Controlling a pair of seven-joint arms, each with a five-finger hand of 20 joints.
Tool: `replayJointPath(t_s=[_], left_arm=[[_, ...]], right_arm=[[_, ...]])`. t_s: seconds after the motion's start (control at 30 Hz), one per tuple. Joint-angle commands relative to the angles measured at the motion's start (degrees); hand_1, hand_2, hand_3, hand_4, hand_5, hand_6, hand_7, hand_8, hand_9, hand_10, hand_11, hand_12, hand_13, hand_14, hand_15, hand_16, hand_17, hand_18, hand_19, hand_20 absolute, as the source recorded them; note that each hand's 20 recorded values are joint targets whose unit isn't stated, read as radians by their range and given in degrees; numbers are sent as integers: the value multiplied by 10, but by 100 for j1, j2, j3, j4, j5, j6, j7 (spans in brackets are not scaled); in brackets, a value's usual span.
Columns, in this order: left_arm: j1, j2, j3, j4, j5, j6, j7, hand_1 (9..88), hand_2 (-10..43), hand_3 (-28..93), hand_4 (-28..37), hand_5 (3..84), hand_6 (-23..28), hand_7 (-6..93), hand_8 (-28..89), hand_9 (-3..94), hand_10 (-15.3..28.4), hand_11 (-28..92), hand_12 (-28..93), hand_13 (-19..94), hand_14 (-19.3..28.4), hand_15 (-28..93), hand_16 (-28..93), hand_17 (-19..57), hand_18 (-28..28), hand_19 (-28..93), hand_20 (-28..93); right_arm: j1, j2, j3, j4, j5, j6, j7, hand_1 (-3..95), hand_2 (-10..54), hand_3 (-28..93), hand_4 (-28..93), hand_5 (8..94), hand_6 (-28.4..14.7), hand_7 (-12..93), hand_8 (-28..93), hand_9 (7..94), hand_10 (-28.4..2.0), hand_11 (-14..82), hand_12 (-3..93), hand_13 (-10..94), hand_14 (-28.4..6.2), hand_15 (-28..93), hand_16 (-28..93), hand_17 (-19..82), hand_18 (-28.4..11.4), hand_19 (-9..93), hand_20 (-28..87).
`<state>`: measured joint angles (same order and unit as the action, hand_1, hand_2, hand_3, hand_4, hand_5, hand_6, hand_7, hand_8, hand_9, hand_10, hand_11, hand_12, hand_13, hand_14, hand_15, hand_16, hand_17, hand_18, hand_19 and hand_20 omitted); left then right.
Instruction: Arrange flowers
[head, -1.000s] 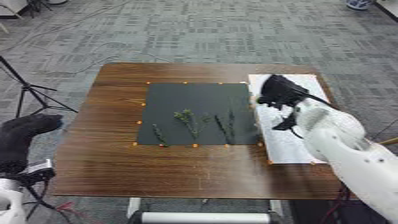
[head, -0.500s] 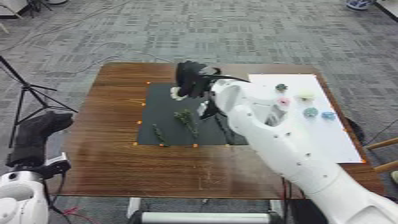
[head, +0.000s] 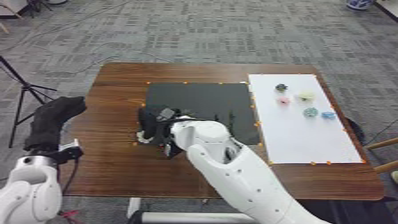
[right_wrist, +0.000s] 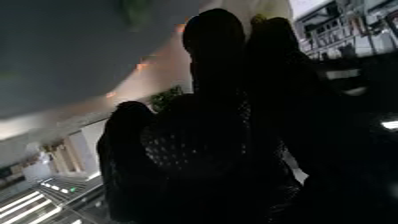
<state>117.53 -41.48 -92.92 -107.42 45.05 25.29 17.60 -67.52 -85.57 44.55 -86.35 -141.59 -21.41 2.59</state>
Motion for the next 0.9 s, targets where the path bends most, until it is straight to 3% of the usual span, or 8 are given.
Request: replayJointPath(t_s=[0.03,0.17,0.23,0.4,0.57,0.9], left_arm=[[-248,-139,249,49,50,-133,0,210,80,711,-283,544,-70,363,-177,573,59,260,145,489,124,182,71,64,146,188,260],[-391,-158,410,91,119,-225,-62,210,76,716,-283,552,-64,362,-172,578,66,271,143,489,126,195,72,62,146,189,261],[-333,-165,367,64,176,-263,-93,212,73,718,-283,558,-57,353,-166,578,74,275,142,487,130,209,67,59,147,192,261],[-304,-199,378,61,163,-331,-104,213,68,722,-283,566,-48,344,-156,579,91,277,142,483,140,226,57,56,149,195,259],[-265,-230,355,40,200,-411,-102,222,65,722,-283,607,-8,249,-103,583,137,263,149,467,167,278,32,45,154,216,253],[-282,-259,341,41,250,-535,-137,227,64,718,-283,621,10,202,-75,584,164,245,155,456,187,308,20,34,158,234,248]], right_arm=[[-43,-238,224,414,-792,431,-231,567,-95,645,-243,788,-15,302,136,937,-92,233,276,937,-23,562,288,682,-102,932,530],[2,-232,185,506,-889,697,-96,571,-95,633,-234,787,-16,299,132,937,-94,227,271,937,-23,563,288,682,-103,932,532],[57,-201,160,504,-869,673,-88,572,-95,626,-230,787,-17,296,128,937,-98,223,267,937,-21,563,288,682,-104,932,533],[163,-202,218,595,-825,799,14,576,-95,614,-224,785,-17,298,125,937,-97,223,261,937,-20,564,288,682,-104,932,535],[204,-165,218,643,-882,805,-32,591,-95,579,-210,774,-15,312,114,937,-99,222,246,937,-17,558,298,682,-104,932,538],[458,-6,148,740,-840,993,52,598,-95,561,-200,763,-13,332,99,932,-96,222,245,937,-15,552,306,679,-104,932,543]])
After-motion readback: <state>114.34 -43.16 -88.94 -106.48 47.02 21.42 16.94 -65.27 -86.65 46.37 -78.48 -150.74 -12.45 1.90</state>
